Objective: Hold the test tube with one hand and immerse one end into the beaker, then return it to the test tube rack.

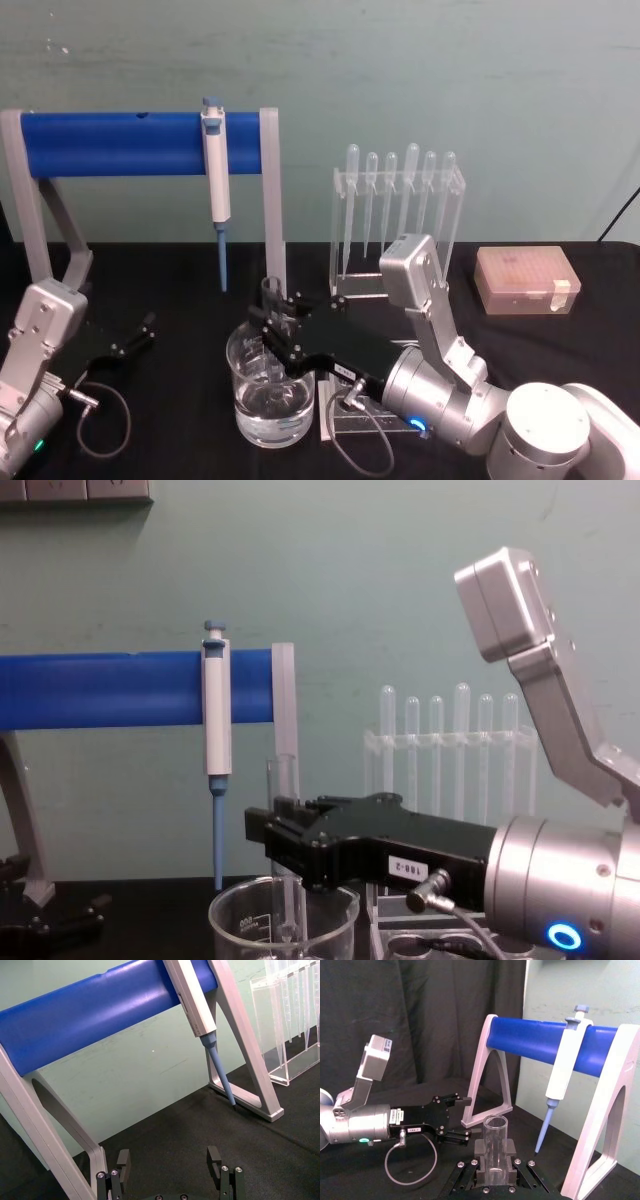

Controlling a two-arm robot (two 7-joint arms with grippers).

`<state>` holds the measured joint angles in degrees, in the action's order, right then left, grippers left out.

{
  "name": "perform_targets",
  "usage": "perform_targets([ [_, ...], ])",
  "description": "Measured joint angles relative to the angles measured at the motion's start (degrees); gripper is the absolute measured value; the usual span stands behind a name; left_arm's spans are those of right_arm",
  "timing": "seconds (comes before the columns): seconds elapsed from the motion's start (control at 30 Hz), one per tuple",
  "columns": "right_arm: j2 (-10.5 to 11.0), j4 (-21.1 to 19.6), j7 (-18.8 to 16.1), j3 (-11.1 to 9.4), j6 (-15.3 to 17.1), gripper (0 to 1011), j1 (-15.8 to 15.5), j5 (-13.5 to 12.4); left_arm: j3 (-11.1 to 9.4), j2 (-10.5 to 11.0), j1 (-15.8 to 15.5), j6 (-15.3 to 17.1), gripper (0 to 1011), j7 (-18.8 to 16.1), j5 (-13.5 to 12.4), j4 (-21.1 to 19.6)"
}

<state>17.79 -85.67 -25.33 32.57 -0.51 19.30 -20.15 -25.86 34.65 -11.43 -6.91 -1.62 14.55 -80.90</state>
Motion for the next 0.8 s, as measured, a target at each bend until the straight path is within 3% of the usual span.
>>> perform_targets([
  [0.8, -1.7, 3.3, -2.1, -1.7, -1.7, 224, -1.5, 1.0, 0.0, 0.0, 0.0, 0.0, 1000, 0.0, 0.0, 0.0],
])
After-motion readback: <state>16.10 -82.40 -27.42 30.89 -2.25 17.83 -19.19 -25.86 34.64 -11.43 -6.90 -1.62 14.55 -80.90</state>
